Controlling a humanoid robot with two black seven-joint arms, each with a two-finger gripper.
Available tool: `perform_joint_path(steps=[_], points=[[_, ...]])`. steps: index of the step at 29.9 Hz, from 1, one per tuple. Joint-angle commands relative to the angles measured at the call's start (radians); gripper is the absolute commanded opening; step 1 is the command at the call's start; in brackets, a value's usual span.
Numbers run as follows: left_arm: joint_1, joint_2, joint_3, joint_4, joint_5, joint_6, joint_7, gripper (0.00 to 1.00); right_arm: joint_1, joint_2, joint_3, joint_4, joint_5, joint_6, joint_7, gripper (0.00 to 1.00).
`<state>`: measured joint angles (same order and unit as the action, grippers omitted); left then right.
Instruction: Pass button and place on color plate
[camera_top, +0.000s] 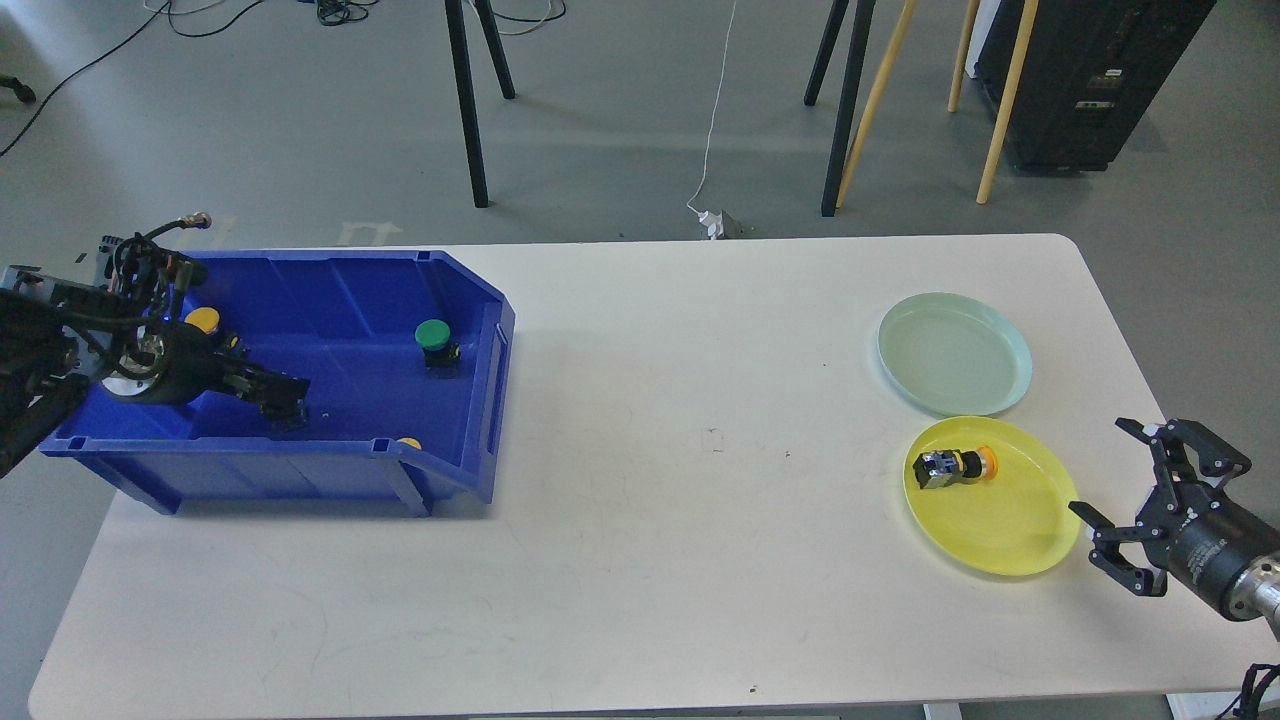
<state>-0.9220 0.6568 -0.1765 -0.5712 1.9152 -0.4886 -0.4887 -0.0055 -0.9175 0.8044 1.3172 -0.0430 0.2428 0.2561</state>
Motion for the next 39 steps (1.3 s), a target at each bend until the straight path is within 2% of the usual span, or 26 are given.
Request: perform_joint_path(steps=[1, 9, 13, 15, 20, 25, 26, 37, 39], points=[[0.002, -0.014, 0.000, 0.017, 0.001, 0.000, 0.000, 0.99, -0.002, -0.011, 0.019, -0.001, 0.051, 0.047, 0.002, 1.00], [0.002, -0.048, 0.002, 0.047, -0.005, 0.000, 0.000, 0.95, -0.005, -0.017, 0.030, -0.006, 0.051, 0.053, 0.002, 1.00], [0.003, -0.059, 0.002, 0.065, -0.011, 0.000, 0.000, 0.78, -0.007, -0.017, 0.030, -0.006, 0.055, 0.053, 0.003, 1.00], [0.005, -0.069, 0.003, 0.076, -0.004, 0.000, 0.000, 0.65, -0.007, -0.018, 0.030, -0.006, 0.057, 0.053, 0.003, 1.00], [0.005, -0.074, 0.061, 0.088, -0.013, 0.000, 0.000, 0.61, -0.007, -0.017, 0.030, -0.007, 0.057, 0.053, 0.003, 1.00], [0.006, -0.066, 0.068, 0.094, -0.013, 0.000, 0.000, 0.09, -0.007, -0.017, 0.030, -0.009, 0.057, 0.053, 0.005, 1.00], [0.005, -0.066, 0.066, 0.093, -0.013, 0.000, 0.000, 0.06, -0.007, -0.017, 0.030, -0.009, 0.057, 0.053, 0.005, 1.00], [-0.011, -0.065, 0.066, 0.085, -0.021, 0.000, 0.000, 0.05, -0.007, -0.017, 0.030, -0.013, 0.057, 0.053, 0.006, 1.00], [-0.003, -0.065, 0.066, 0.086, -0.021, 0.000, 0.000, 0.10, -0.007, -0.017, 0.030, -0.013, 0.057, 0.053, 0.006, 1.00]])
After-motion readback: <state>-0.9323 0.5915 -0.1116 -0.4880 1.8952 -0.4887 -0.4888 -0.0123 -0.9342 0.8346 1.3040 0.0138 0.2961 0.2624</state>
